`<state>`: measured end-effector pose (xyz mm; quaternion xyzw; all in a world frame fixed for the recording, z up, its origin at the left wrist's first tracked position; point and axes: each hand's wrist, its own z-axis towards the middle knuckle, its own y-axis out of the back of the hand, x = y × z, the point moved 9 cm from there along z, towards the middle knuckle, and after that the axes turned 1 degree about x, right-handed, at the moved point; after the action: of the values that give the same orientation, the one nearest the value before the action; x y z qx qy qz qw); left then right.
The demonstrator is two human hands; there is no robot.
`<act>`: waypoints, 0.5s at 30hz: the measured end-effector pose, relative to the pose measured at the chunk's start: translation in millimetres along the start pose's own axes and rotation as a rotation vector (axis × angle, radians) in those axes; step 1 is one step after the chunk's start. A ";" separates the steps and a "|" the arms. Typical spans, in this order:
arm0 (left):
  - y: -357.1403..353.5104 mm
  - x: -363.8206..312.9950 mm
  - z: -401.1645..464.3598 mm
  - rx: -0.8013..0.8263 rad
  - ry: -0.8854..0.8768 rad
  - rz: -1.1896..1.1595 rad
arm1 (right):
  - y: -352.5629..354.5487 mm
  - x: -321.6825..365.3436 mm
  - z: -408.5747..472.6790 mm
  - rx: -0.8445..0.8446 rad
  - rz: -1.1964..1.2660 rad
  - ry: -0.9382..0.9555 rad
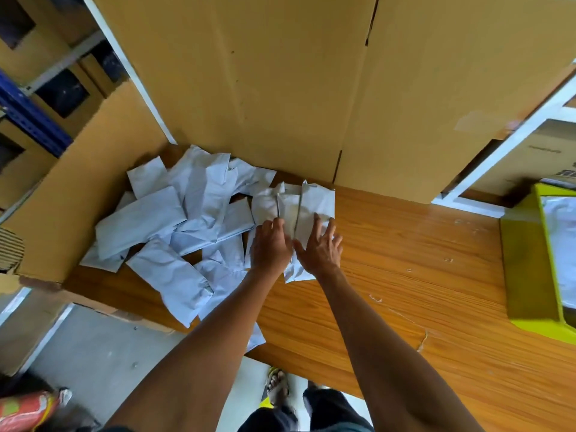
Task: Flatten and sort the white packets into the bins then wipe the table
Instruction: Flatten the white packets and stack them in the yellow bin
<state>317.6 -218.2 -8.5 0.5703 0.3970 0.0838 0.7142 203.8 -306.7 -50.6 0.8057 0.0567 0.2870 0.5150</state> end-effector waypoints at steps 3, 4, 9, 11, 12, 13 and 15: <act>-6.3 -0.7 9.0 -0.014 -0.017 0.041 | 1.9 -5.6 0.5 -0.030 -0.055 -0.008; -9.1 -1.6 10.9 -0.015 -0.032 0.058 | 3.9 -9.2 0.0 -0.044 -0.069 -0.018; -24.6 -11.7 16.3 0.085 -0.093 0.170 | 19.6 -46.9 -6.5 -0.088 -0.132 -0.164; -30.2 -18.8 17.5 0.112 -0.117 0.211 | 28.0 -59.1 -8.6 -0.114 -0.156 -0.196; -33.6 -21.2 17.9 0.113 -0.118 0.217 | 30.8 -62.9 -9.0 -0.121 -0.166 -0.201; -37.1 -25.3 18.4 0.104 -0.122 0.217 | 33.3 -66.5 -9.0 -0.126 -0.177 -0.205; -46.9 -37.9 18.8 0.094 -0.166 0.215 | 35.9 -71.2 -8.5 -0.125 -0.205 -0.210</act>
<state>289.0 -269.7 -31.3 0.6475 0.2765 0.0937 0.7040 133.1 -344.1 -45.8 0.7878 0.0663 0.1502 0.5936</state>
